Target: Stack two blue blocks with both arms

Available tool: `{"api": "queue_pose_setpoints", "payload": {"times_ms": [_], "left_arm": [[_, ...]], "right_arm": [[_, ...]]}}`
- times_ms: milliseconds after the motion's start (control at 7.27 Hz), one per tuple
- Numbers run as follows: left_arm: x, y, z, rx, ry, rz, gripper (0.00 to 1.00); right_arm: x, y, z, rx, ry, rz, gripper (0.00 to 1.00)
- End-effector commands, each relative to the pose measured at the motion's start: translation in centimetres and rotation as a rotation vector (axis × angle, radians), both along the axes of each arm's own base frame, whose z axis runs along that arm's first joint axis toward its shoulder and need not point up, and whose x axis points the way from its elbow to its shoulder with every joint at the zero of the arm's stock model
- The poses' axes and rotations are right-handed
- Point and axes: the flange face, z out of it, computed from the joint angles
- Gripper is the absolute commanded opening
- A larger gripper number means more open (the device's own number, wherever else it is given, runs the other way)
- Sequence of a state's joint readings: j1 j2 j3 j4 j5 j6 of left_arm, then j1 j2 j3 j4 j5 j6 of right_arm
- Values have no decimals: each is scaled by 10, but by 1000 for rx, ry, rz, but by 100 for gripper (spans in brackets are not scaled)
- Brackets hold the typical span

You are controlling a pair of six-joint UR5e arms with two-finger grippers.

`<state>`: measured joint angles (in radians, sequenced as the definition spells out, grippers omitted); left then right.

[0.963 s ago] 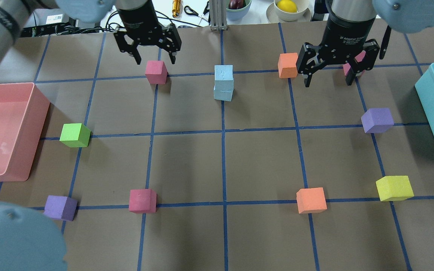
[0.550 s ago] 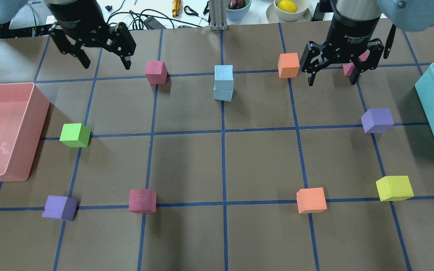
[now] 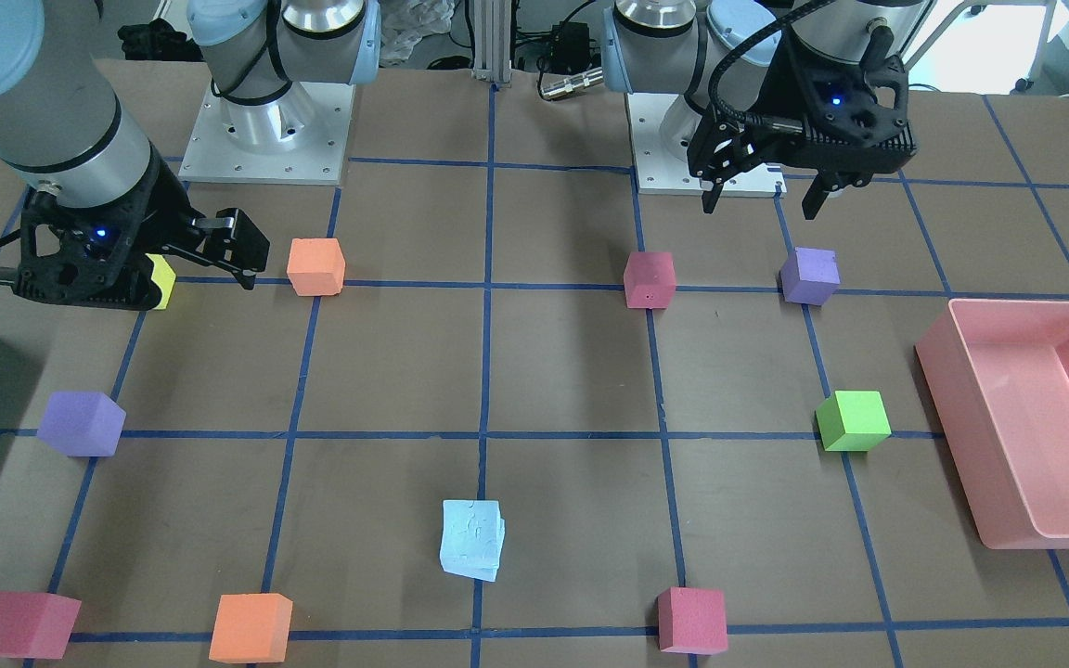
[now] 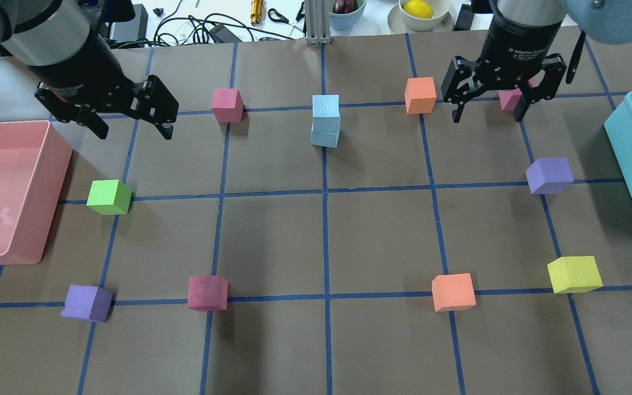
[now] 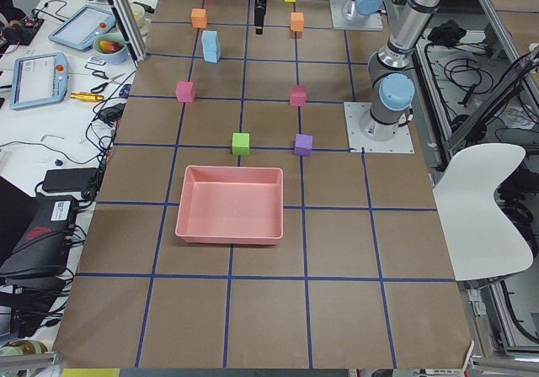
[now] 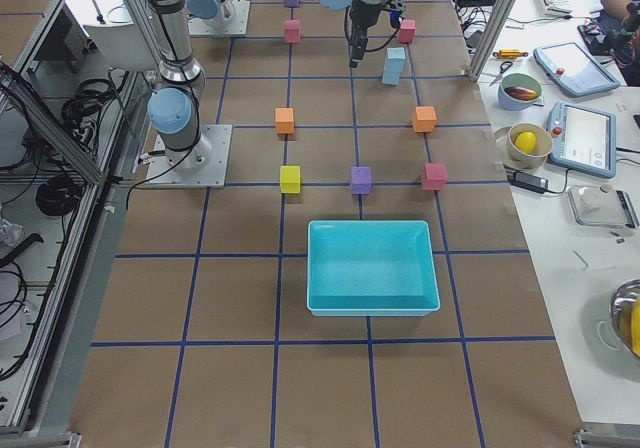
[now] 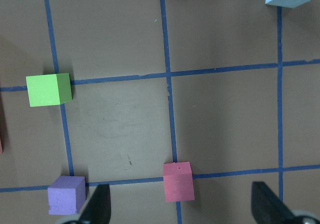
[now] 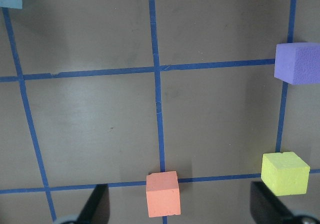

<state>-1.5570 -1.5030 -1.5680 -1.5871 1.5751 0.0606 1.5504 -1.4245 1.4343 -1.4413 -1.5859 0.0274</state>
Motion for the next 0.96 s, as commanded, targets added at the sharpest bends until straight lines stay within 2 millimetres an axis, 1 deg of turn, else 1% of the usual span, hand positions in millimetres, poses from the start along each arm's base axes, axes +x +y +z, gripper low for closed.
{"api": "queue_pose_setpoints", "payload": {"times_ms": [0,138,688,825], "left_arm": [[10,-3,2,-32,15,29,100],[12,-10,10,-85,13,33,100],[11,-13,8,-93,13,39,100],[11,-13,8,-93,11,38,100]], "right_arm": [[3,2,4,-13,2,7,100],[2,0,7,-41,4,7,100],[2,-2,8,-58,6,4,100],[1,-1,2,-46,6,4,100]]}}
